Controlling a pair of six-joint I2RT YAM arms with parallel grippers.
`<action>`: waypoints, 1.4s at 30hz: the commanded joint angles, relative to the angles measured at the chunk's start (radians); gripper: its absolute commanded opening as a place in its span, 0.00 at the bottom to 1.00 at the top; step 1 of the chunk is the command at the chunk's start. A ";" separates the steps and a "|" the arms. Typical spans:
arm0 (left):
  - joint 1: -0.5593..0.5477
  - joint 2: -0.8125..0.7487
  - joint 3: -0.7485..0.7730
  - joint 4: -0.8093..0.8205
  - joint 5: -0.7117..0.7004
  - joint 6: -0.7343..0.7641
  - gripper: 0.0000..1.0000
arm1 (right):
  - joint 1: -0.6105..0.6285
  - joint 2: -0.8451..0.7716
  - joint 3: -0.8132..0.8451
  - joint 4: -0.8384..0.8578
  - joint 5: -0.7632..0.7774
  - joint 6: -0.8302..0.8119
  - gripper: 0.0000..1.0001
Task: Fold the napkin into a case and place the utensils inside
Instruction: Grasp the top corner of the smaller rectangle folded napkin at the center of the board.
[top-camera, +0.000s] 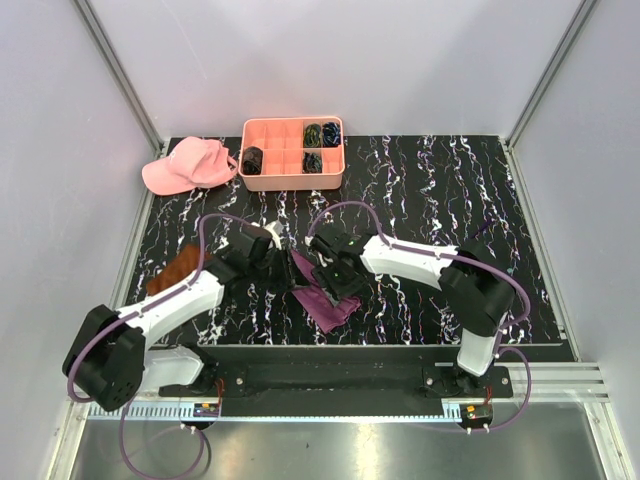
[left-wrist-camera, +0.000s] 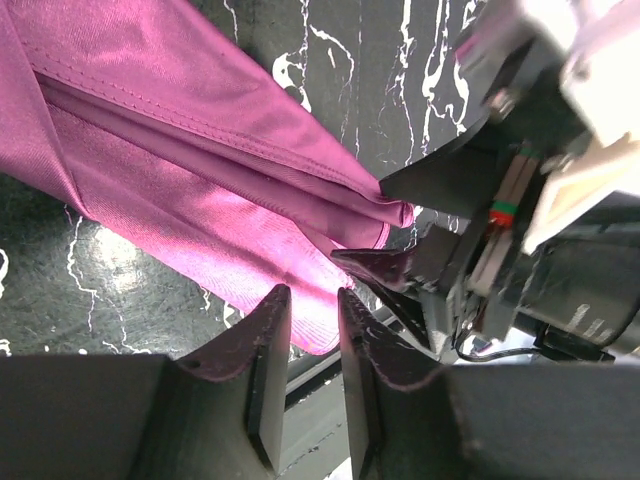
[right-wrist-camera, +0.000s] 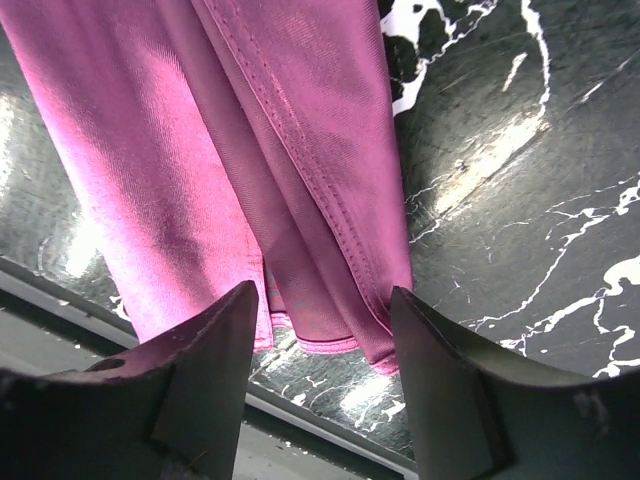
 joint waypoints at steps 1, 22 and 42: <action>-0.007 0.028 -0.003 0.049 0.039 -0.028 0.25 | 0.021 0.006 0.049 -0.024 0.075 -0.006 0.61; -0.028 0.051 -0.075 0.124 0.078 -0.075 0.18 | 0.058 0.044 0.063 -0.046 0.121 0.005 0.59; -0.090 0.204 -0.083 0.213 0.092 -0.092 0.08 | 0.058 -0.004 0.105 -0.098 0.167 0.040 0.10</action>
